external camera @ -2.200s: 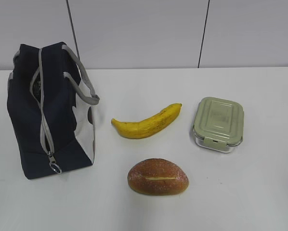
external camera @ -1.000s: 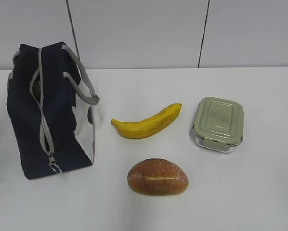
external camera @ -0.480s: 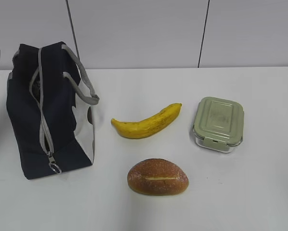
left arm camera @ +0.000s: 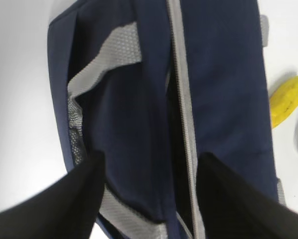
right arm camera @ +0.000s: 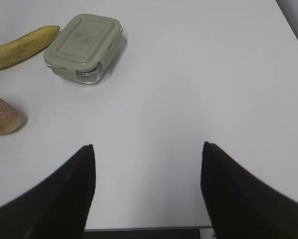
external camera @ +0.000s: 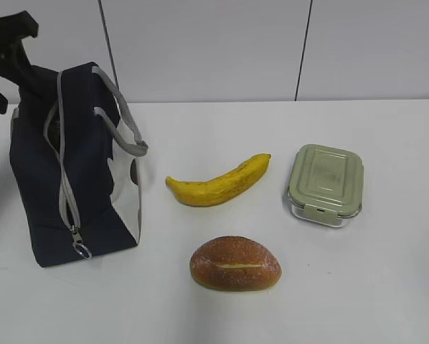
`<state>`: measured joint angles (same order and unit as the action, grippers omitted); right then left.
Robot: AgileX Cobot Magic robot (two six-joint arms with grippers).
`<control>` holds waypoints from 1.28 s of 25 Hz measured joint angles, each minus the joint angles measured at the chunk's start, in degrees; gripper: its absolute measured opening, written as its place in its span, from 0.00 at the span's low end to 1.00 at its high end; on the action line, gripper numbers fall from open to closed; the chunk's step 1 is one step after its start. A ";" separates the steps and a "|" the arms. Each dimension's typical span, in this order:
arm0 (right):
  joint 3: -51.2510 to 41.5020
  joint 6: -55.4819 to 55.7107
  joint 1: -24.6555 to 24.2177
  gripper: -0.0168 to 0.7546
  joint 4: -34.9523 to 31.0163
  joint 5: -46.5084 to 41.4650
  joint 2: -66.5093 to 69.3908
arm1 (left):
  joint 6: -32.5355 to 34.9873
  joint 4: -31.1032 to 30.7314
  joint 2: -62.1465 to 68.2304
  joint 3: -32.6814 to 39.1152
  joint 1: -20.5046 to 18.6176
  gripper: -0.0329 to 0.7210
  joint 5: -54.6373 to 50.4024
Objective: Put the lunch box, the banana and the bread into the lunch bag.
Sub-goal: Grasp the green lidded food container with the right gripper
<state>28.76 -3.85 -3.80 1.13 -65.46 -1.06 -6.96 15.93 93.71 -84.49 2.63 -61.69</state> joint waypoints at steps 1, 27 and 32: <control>0.00 0.00 0.00 0.66 0.00 0.00 0.00 | 0.00 -0.15 0.73 0.00 0.53 0.59 0.00; 0.00 0.00 0.00 0.66 0.00 0.00 0.00 | 0.27 -4.53 3.80 0.00 2.50 0.11 3.06; 0.00 0.00 0.00 0.66 0.00 0.00 0.00 | 0.27 -4.59 3.86 0.00 2.50 0.05 4.12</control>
<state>28.76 -3.85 -3.80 1.13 -65.46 -1.06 -6.70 11.34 97.58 -84.49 5.13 -57.57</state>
